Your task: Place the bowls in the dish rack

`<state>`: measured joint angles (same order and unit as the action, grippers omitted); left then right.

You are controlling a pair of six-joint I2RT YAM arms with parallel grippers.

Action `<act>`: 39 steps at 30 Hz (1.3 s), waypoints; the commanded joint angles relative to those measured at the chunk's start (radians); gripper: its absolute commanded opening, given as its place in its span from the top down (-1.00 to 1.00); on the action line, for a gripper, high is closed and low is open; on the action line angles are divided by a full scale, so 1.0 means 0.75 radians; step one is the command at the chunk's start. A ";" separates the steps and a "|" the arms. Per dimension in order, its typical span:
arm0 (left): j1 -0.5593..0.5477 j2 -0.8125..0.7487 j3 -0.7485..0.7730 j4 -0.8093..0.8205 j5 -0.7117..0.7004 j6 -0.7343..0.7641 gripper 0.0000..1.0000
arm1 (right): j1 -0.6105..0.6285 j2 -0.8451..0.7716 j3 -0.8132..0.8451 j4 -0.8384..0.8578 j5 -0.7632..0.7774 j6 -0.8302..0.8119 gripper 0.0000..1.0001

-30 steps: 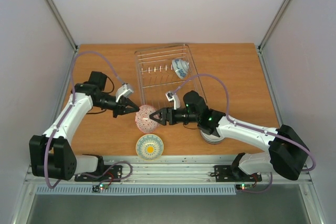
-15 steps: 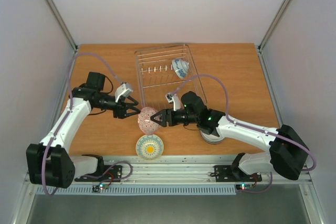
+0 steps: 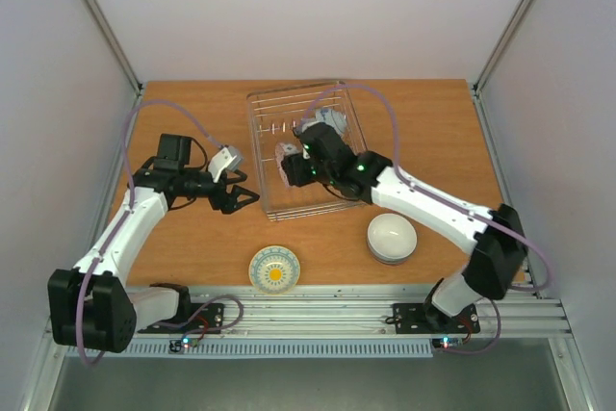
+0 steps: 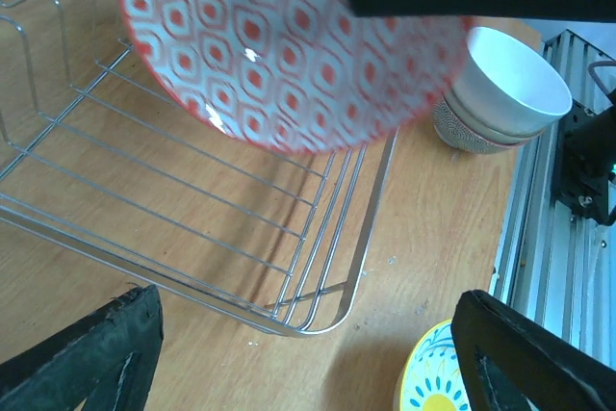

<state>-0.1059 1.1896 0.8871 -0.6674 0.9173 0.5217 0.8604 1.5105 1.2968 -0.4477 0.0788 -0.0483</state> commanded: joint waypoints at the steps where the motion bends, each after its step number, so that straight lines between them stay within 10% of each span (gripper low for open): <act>1: 0.006 -0.030 -0.015 0.096 -0.035 -0.048 -0.66 | -0.010 0.208 0.245 -0.220 0.418 -0.217 0.97; 14: 0.006 -0.018 -0.031 0.116 -0.016 -0.044 -0.68 | -0.008 0.546 0.598 -0.207 0.880 -0.560 0.97; 39: 0.006 -0.003 -0.050 0.090 0.022 -0.003 -0.68 | -0.018 0.985 0.891 0.120 1.161 -1.001 0.97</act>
<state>-0.1059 1.1851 0.8558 -0.6209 0.9085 0.5053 0.8528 2.2292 1.9015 -0.4423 0.8787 -0.7380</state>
